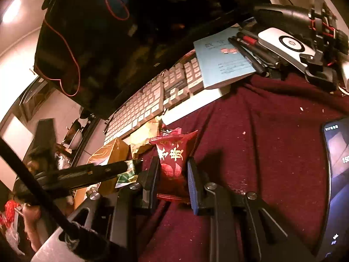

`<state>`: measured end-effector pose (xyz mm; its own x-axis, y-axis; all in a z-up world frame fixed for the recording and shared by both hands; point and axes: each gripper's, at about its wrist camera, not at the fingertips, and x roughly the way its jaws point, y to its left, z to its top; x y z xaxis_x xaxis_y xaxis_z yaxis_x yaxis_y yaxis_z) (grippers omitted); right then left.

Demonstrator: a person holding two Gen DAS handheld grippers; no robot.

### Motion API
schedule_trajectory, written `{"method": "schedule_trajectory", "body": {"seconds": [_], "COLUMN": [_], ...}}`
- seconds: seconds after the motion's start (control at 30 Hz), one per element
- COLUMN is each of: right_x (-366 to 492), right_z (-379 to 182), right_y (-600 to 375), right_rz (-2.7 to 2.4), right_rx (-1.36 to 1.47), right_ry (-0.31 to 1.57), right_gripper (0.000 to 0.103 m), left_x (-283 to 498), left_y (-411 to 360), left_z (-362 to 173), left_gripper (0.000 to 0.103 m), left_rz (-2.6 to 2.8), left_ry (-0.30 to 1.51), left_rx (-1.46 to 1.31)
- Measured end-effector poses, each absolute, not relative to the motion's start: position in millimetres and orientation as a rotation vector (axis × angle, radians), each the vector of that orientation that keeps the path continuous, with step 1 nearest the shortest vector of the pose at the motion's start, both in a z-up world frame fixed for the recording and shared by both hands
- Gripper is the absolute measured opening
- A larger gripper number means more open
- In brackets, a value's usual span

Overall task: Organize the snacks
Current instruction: 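Grasp the red printed snack bag with the right gripper while the left grasps the green chip bag, then carry the red bag and green chip bag into the tray and release both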

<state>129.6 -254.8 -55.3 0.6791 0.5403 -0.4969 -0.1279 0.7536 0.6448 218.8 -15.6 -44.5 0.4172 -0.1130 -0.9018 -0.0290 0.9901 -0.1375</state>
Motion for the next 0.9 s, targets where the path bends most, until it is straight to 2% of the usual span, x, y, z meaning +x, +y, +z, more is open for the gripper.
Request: {"method": "schedule_trajectory", "body": {"seconds": [0.1, 0.23, 0.33, 0.6, 0.9], "right_x": [128, 127, 129, 128, 125], "right_z": [-55, -55, -56, -55, -51], "right_y": [-250, -247, -248, -245, -233], "right_rz": [0.410, 0.416, 0.416, 0.425, 0.482], "right_rx": [0.590, 0.576, 0.582, 0.562, 0.508], "right_ry": [0.728, 0.728, 0.731, 0.728, 0.723], "right_gripper": [0.023, 0.023, 0.023, 0.023, 0.023], "left_x": [224, 219, 208, 173, 83], "left_y": [-17, -20, -20, -5, 31], "left_z": [-53, -56, -50, -31, 8], "left_gripper": [0.037, 0.033, 0.017, 0.014, 0.014], "left_rz": [-0.039, -0.025, -0.036, -0.096, -0.074], "left_ry": [1.161, 1.139, 1.107, 1.037, 0.876], "left_rx": [-0.140, -0.142, -0.151, -0.242, -0.337]}}
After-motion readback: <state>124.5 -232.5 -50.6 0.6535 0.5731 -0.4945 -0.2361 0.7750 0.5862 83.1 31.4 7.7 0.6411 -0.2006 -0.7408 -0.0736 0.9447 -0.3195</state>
